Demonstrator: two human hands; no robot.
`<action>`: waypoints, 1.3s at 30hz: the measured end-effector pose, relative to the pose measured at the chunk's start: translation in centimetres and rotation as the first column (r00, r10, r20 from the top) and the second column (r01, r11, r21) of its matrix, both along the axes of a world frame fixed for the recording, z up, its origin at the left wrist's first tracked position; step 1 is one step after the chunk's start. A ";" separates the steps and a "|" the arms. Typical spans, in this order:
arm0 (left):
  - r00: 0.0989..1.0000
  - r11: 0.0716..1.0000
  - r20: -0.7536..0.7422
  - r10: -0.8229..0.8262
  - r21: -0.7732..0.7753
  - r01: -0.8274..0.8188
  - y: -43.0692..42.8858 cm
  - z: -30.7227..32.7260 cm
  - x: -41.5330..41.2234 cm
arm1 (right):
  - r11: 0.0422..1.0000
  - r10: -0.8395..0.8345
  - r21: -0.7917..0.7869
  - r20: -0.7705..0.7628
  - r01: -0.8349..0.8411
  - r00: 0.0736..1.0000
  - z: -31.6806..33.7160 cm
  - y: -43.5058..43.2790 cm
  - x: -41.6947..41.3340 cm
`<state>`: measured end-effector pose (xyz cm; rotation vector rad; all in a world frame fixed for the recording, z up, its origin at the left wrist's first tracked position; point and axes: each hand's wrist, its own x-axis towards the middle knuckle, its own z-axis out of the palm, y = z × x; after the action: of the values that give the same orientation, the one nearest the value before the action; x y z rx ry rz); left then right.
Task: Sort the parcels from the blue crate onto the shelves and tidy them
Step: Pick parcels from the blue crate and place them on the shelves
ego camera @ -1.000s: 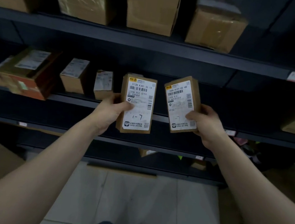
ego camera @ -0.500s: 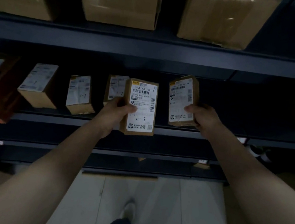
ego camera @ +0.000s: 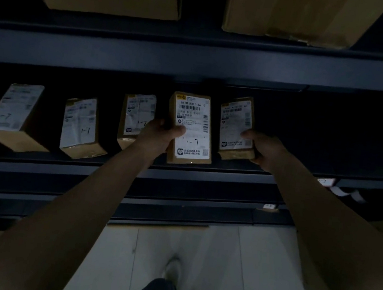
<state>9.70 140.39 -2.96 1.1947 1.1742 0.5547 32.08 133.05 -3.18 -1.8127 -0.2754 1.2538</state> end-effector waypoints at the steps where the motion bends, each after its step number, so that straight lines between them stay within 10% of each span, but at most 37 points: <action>1: 1.000 1.000 -0.003 -0.002 -0.001 0.002 0.1 -0.1 0.2 | 1.000 0.002 0.005 -0.012 -0.002 1.000 -0.2 0.2 0.2; 14: 0.999 1.000 -0.051 0.011 0.002 -0.011 2.3 -0.8 1.8 | 0.995 -0.086 0.066 0.149 0.077 0.985 -3.7 2.4 2.5; 22: 0.998 0.997 -0.052 -0.027 -0.067 0.023 3.8 -1.4 3.7 | 0.998 -0.053 0.012 0.572 0.056 0.819 -2.5 1.8 1.4; 39: 0.945 0.997 -0.316 0.081 0.013 -0.081 6.1 -3.3 5.6 | 0.932 0.043 0.216 0.728 -0.289 0.684 0.1 -1.5 -1.5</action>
<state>15.26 146.50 -6.30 1.2713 1.5015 0.4324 30.57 131.59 -3.13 -1.9364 -1.0483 0.4936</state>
